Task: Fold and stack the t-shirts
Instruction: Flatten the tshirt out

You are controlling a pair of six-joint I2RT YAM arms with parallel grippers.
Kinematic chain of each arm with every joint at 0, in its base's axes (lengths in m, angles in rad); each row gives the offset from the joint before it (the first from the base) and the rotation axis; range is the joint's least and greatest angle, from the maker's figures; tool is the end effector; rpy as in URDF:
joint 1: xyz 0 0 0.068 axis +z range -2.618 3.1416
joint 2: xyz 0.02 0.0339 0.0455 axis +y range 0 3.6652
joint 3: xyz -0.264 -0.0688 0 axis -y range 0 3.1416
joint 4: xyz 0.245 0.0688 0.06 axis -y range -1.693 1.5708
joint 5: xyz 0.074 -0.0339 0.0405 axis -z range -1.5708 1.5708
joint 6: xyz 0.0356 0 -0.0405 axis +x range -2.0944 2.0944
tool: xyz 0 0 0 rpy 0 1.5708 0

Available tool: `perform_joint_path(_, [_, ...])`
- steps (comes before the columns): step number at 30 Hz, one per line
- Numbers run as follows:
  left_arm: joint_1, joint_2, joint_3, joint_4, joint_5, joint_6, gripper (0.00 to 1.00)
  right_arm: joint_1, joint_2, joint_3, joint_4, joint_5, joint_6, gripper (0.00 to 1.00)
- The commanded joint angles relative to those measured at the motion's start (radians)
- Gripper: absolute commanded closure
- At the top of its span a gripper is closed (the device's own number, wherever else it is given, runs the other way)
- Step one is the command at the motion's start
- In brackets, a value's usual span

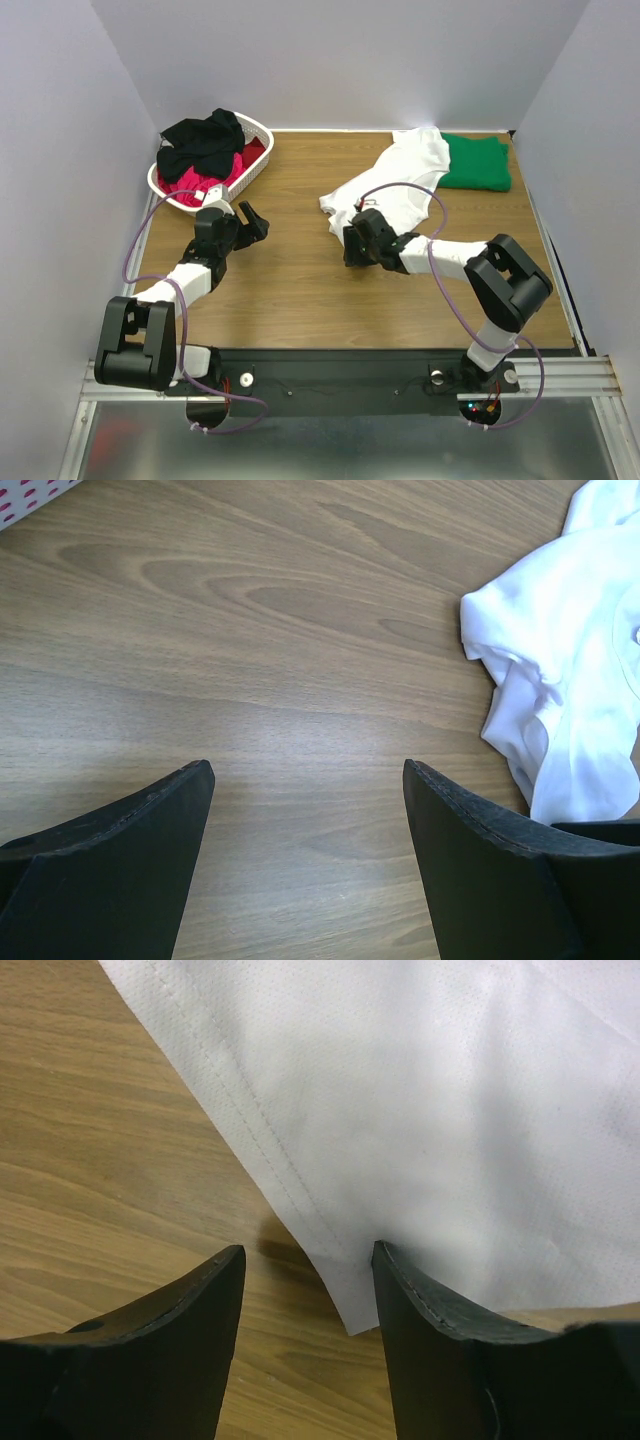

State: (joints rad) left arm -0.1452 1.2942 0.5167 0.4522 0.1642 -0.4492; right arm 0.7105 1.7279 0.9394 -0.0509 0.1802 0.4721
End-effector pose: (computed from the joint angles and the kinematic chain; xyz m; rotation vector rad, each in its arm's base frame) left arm 0.2643 -0.0445 0.2035 -0.1793 1.9224 -0.5569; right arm 0.2690 0.2230 0.1616 -0.2045 2.4107 0.3348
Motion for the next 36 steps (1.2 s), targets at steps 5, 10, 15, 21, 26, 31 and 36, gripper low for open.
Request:
perform_joint_path(5, [-0.007,0.001,0.003,0.037,0.006,0.018,0.12,0.027,-0.099,-0.054,-0.079,0.059,0.042,0.41])
perform_joint_path(10, [-0.007,0.008,0.005,0.040,0.014,0.017,0.12,0.030,-0.131,-0.076,-0.101,0.082,0.054,0.41])
perform_joint_path(15, [-0.007,0.010,0.003,0.045,0.017,0.015,0.12,0.033,-0.168,-0.090,-0.116,0.105,0.059,0.41])
perform_joint_path(21, [-0.007,0.017,0.006,0.049,0.027,0.014,0.12,0.033,-0.119,-0.083,-0.118,0.099,0.051,0.44])
perform_joint_path(26, [-0.007,0.013,0.003,0.048,0.028,0.014,0.12,0.033,-0.059,-0.067,-0.118,0.090,0.065,0.54])
perform_joint_path(31, [-0.007,0.011,0.005,0.048,0.026,0.014,0.12,0.033,-0.067,-0.064,-0.125,0.094,0.060,0.87])
perform_joint_path(36, [-0.014,0.002,0.008,0.048,0.021,0.021,0.12,0.033,-0.114,0.028,-0.176,0.129,-0.003,1.00])
